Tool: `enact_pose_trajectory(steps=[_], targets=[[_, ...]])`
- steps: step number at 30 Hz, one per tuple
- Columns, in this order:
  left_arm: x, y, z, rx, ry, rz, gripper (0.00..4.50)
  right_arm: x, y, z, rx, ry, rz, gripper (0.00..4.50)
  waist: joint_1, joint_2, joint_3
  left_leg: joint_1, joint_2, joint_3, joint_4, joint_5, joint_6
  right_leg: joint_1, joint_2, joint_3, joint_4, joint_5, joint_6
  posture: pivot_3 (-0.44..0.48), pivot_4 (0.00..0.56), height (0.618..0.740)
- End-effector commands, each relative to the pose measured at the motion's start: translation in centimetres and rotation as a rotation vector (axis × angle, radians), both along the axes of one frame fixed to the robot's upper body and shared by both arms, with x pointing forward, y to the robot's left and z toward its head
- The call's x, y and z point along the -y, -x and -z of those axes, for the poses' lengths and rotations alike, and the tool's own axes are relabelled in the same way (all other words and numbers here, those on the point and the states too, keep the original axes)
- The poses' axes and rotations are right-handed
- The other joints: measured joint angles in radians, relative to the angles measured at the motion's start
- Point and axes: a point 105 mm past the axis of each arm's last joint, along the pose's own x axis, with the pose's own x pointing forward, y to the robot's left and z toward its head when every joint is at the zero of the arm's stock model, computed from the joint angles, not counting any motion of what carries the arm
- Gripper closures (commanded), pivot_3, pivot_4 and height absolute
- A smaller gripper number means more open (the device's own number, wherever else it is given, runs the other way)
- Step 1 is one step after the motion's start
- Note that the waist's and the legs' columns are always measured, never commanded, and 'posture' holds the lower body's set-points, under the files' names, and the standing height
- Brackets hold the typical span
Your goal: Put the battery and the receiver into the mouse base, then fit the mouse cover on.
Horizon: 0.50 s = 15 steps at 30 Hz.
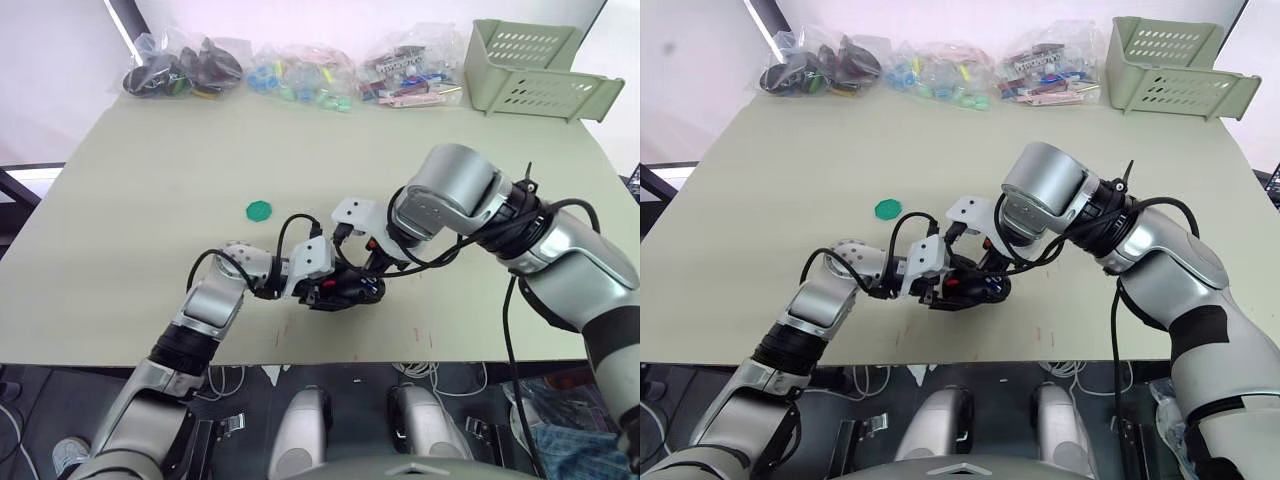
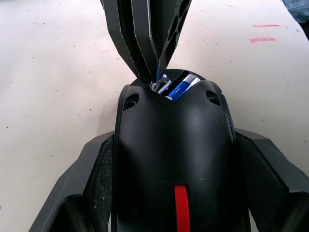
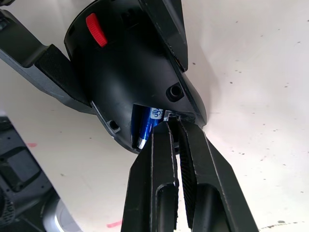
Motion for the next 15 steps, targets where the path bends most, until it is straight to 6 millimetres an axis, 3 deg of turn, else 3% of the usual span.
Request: enact_pose_trajectory(steps=[1, 15], targets=[[-0.06, -0.73, -0.17, 0.023, -0.009, -0.029, 1.26, -0.74, 0.94, -0.6, 0.005, -0.038, -0.056, 4.5, 0.0, 0.0, 0.0, 0.0, 0.0, 0.0, 0.0, 0.0, 0.0, 0.0, 0.0, 0.0, 0.0, 0.0, 0.0, 0.0, 0.15, 0.74], [-0.15, -0.71, -0.04, 0.018, -0.01, -0.04, 1.26, -0.67, 0.53, -0.66, 0.027, -0.055, -0.024, 4.5, -0.003, 0.0, 0.0, -0.001, 0.0, -0.001, 0.0, 0.0, 0.0, 0.0, 0.0, -0.001, 0.0, 0.0, 0.0, 0.0, 0.15, 0.74]])
